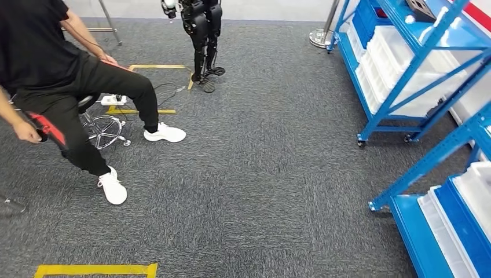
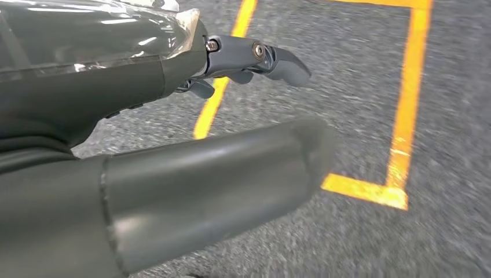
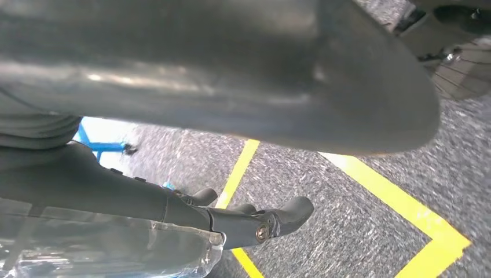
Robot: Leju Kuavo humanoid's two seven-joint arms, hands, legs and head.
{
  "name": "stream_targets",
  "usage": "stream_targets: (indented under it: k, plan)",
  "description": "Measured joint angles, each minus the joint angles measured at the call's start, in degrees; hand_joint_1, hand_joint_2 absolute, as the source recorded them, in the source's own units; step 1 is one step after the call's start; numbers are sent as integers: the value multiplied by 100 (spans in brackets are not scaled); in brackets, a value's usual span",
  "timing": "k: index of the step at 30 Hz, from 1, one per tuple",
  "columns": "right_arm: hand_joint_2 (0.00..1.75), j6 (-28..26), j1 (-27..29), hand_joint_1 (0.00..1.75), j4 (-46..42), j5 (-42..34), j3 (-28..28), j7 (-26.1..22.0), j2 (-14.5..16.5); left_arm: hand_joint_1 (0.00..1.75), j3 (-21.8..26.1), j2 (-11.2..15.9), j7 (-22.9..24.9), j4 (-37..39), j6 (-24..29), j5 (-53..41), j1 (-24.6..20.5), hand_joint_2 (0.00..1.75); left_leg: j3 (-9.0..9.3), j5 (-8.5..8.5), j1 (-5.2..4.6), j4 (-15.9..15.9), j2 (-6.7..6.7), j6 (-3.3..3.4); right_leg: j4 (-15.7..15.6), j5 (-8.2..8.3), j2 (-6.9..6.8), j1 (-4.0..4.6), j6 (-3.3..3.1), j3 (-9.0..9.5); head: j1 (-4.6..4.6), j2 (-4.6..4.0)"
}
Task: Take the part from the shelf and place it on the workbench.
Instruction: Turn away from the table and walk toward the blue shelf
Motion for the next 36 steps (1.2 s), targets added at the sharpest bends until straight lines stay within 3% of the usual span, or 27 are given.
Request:
stream_targets:
  k: [1,2,4,6,7,8,9,10,12,14,16,18,20,22,23,24,25,26,28,30,32,34,36]
  plan:
    - [0,-7,13,0,1,-5,-4,-3,-3,0,-14,-1,-5,0,-17,-2,-4,0,26,-13,6,-10,58,-31,-16,16,73,-9,-45,13,-1,0]
    - [0,-13,32,0,2,-7,-8,-4,-3,0,-26,1,-8,0,-32,-1,-10,0,42,-42,21,6,31,-65,-38,32,142,-38,-81,30,-3,0]
    - [0,-32,60,0,5,15,-9,-1,-3,0,-38,5,0,1,-47,13,-14,0,-59,-259,54,296,-247,-123,-85,72,265,-114,-166,89,-10,0]
    - [0,-52,74,0,7,56,-9,2,14,0,-36,11,70,2,-37,57,-1,0,-407,-651,75,1028,-556,-159,-91,88,394,-130,-216,87,-21,0]
    - [0,-57,86,0,7,79,-9,6,32,0,-31,15,132,2,-20,90,8,0,-596,-787,76,1385,-607,-172,-89,88,469,-123,-224,86,-23,0]
    - [0,-61,104,0,8,107,-8,20,52,0,-22,21,204,2,8,135,14,0,-723,-812,78,1592,-625,-181,-87,88,547,-118,-224,88,-26,0]
    - [0,-62,126,0,9,142,-4,41,72,0,-8,31,266,2,44,184,17,0,-743,-705,86,1569,-631,-186,-82,87,627,-117,-223,95,-26,0]
    - [0,-57,144,0,11,187,2,67,93,0,13,42,310,2,84,243,18,0,-655,-497,103,1325,-649,-192,-72,86,708,-119,-221,101,-26,0]
    - [0,-31,147,0,14,290,30,106,129,0,81,56,348,2,166,362,17,0,-338,-74,155,566,-840,-209,-17,70,866,-110,-191,82,-27,0]
    - [0,4,117,0,15,368,64,125,150,0,146,55,346,2,225,434,15,0,-173,71,166,155,-990,-188,33,58,995,-86,-127,17,-22,0]
    - [0,28,102,0,15,427,98,131,159,0,194,45,338,2,278,487,2,0,-174,76,120,124,-915,-104,26,74,1100,-83,-43,-58,-20,0]
    - [0,53,99,0,15,506,148,115,161,0,249,31,330,-2,356,552,-17,0,-169,120,98,82,-791,3,132,25,995,-95,5,-137,-18,0]
    - [0,92,67,0,15,609,212,94,170,0,307,10,326,-6,466,611,-18,0,-175,150,91,51,-647,74,636,-235,682,-97,-21,-377,-2,0]
    - [0,144,28,0,15,714,291,85,190,0,378,-21,333,-7,602,672,-7,0,-190,150,66,51,-487,93,1409,-570,498,-95,-40,-756,7,0]
    - [0,168,20,0,15,758,329,88,196,0,414,-44,340,-7,664,698,-3,0,-196,148,56,52,-407,94,1657,-653,474,-96,-23,-867,6,0]
    - [0,185,21,0,15,791,363,95,201,0,445,-63,347,-7,715,716,-2,0,-199,146,49,52,-333,93,1690,-649,457,-96,11,-863,6,0]
    - [0,198,26,0,16,817,395,103,204,0,470,-82,352,-7,753,728,-2,0,-197,143,45,53,-266,90,1465,-559,427,-96,55,-727,6,0]
    - [0,207,28,0,16,838,425,112,206,0,492,-104,356,-7,779,732,-3,0,-191,138,45,53,-206,82,1049,-422,346,-96,94,-489,7,0]
    - [0,228,16,0,16,866,474,118,213,0,529,-136,354,-8,805,729,3,0,-159,115,30,55,-96,44,278,-168,70,-72,89,-72,5,0]
    - [0,244,-8,0,15,872,501,110,218,0,551,-164,325,-9,811,727,14,0,-105,80,22,46,19,-27,33,-71,-58,-25,-9,31,-1,0]
    - [0,248,-12,0,15,843,510,84,208,0,560,-201,273,-9,807,730,12,0,-48,47,39,30,105,-111,-9,-36,71,-28,-108,45,-3,0]
    - [0,247,5,0,15,801,510,42,187,0,561,-233,222,-11,787,728,7,0,-115,-156,63,265,-135,-171,-59,8,219,-81,-197,111,-17,0]
    - [0,246,15,0,15,760,508,6,175,0,563,-252,174,-11,733,721,22,0,-409,-541,76,919,-499,-192,-74,34,356,-93,-253,148,-39,0]
